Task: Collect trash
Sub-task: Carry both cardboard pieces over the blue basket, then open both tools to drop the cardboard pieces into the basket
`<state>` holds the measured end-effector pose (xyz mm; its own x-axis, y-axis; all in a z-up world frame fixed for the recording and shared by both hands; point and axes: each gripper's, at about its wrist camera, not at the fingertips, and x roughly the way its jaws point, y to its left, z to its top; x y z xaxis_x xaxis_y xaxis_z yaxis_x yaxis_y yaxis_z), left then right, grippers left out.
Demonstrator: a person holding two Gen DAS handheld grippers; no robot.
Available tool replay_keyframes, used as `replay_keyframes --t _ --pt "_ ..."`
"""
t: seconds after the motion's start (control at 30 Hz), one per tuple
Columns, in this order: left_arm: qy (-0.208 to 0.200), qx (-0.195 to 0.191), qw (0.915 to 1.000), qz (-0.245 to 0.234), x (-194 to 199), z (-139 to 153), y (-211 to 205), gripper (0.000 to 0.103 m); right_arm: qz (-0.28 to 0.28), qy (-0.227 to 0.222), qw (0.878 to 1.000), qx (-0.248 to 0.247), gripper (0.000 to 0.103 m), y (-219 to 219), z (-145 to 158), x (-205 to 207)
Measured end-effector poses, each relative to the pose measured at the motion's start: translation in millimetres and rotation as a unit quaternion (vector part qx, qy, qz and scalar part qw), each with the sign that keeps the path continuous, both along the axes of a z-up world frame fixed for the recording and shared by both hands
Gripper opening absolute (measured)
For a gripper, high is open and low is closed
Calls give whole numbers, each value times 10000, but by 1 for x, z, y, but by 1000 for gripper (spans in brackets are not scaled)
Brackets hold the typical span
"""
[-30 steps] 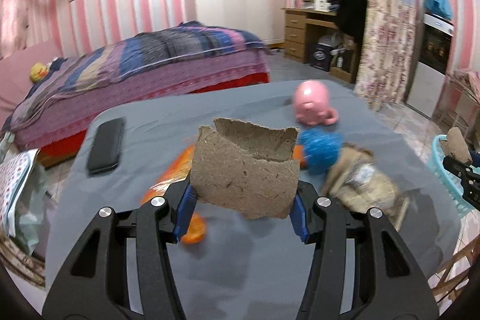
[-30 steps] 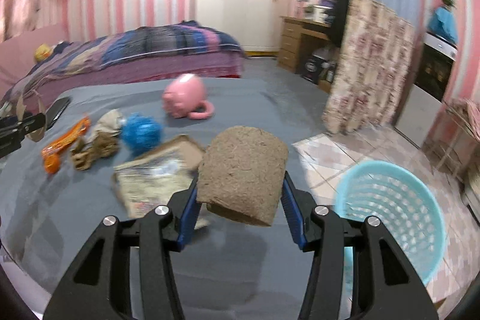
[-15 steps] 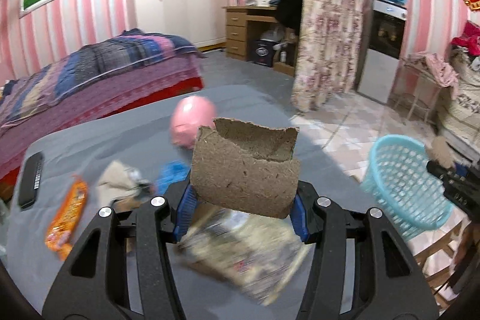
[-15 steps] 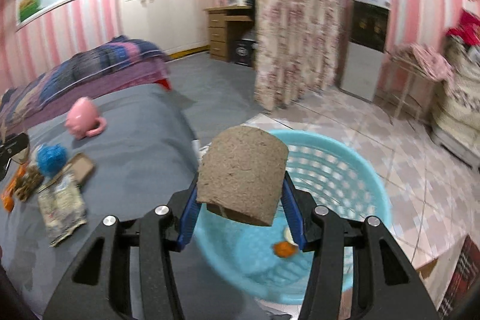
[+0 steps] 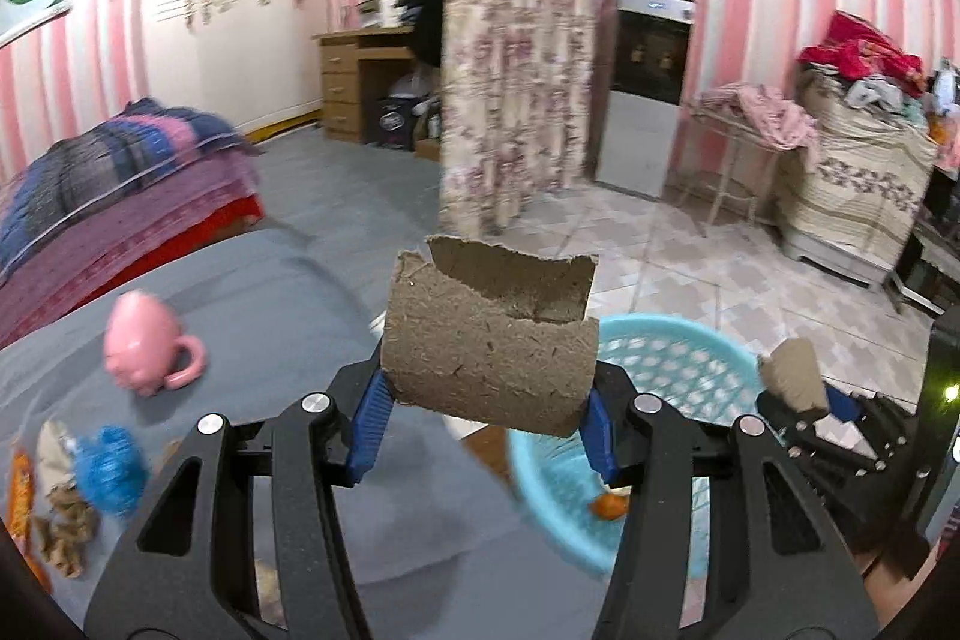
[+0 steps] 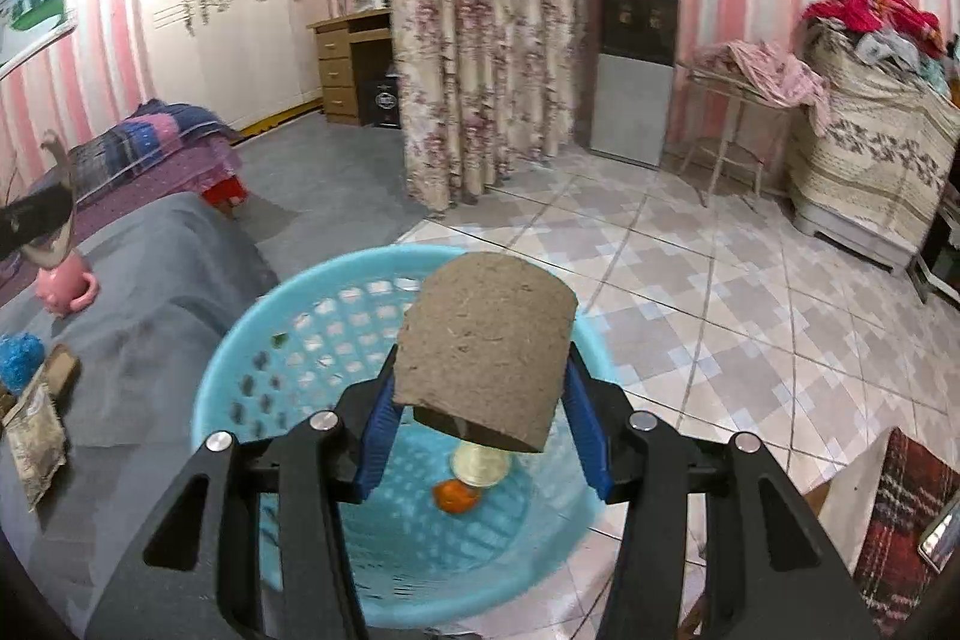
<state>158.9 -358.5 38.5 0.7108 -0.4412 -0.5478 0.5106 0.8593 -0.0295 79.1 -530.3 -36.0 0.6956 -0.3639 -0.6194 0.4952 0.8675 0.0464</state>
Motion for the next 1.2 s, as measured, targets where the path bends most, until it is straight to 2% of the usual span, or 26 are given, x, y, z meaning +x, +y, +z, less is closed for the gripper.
replay_keyframes --t 0.17,0.33,0.43,0.53,0.7,0.73,0.83,1.0,1.2 --pt "77 70 9993 -372 -6 -29 -24 52 -380 0 9993 42 50 -28 -7 -13" --pt "520 425 9965 -503 8 -68 -44 52 -738 -68 9971 159 50 -48 -13 -20" --pt "599 383 9954 -643 17 -79 -50 52 -800 -14 9967 148 50 -45 -17 -17" --pt "712 556 9941 -592 25 -94 -59 52 -769 38 9969 135 50 -44 -21 -14" --pt "805 563 9927 -705 26 -106 -66 53 -648 87 9978 109 51 -36 -24 -10" --pt "782 614 9926 -694 25 -108 -67 54 -636 94 9979 103 51 -35 -25 -9" --pt "847 518 9926 -703 27 -106 -66 72 -579 132 9982 93 51 -31 -26 -6" --pt "709 530 9946 -536 28 -98 -58 79 -532 117 9985 108 51 -26 -24 -4" --pt "521 481 9975 -41 37 -80 -20 90 -433 53 9990 105 51 -15 -23 1"
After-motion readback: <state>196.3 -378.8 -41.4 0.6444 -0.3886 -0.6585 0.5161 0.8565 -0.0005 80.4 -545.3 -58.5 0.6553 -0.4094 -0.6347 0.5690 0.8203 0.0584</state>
